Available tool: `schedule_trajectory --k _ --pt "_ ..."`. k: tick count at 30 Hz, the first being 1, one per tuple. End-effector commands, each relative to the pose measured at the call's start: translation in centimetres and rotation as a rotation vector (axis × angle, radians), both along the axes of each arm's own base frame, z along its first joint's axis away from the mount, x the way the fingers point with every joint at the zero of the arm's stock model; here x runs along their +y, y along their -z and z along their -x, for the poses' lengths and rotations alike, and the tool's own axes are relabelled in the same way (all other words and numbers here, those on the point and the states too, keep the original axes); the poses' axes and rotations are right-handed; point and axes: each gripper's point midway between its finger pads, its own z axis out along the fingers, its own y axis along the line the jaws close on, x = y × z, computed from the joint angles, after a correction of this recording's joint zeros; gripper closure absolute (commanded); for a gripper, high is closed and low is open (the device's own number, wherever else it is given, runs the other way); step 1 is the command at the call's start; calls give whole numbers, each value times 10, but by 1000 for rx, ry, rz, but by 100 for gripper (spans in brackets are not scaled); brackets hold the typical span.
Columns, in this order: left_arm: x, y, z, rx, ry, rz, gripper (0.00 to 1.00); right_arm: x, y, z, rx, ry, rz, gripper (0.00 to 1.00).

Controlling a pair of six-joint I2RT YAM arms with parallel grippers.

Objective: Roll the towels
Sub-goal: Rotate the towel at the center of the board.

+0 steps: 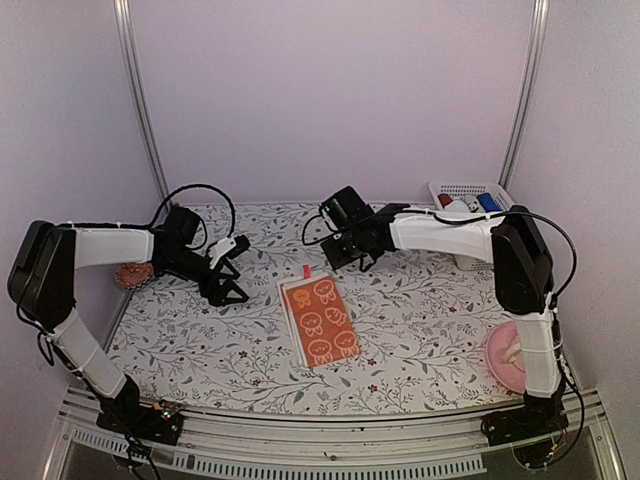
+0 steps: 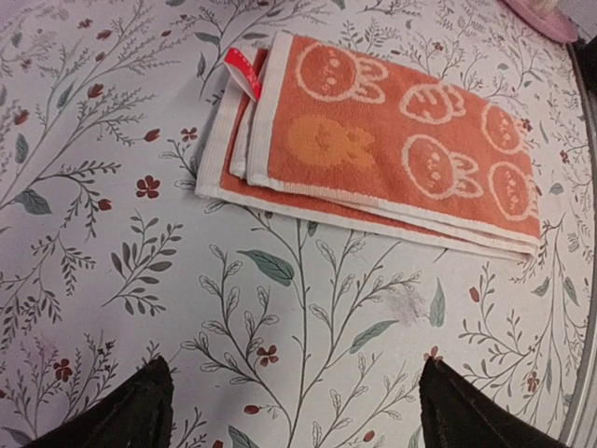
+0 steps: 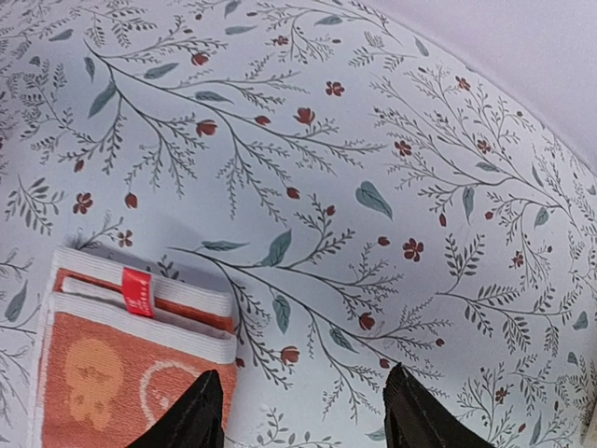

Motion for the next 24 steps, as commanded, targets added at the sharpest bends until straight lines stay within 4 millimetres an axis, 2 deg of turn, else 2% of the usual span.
schedule_trajectory --k 1,2,8,9,10,11,15,21,24 --pt "0 -6 1 -38 16 10 6 26 6 6 26 -77 -60 40" --pt "-1 -7 2 -42 20 12 3 27 13 6 36 -79 -51 40" --pt "0 -12 4 -69 38 13 3 27 58 6 99 -73 11 39" --pt "-1 -11 5 -68 42 13 3 26 59 6 101 -70 14 38" --pt "-1 -12 5 -71 45 13 3 24 79 8 124 -65 43 38" --pt "-1 -12 5 -75 48 13 3 22 87 8 131 -57 56 38" --pt "-4 -12 11 -95 84 11 3 8 101 3 122 -3 124 37" --pt "-15 -7 27 -176 189 -37 3 -39 115 -15 131 145 207 35" --pt "-24 -2 38 -221 259 -63 3 -52 118 -20 142 172 218 35"
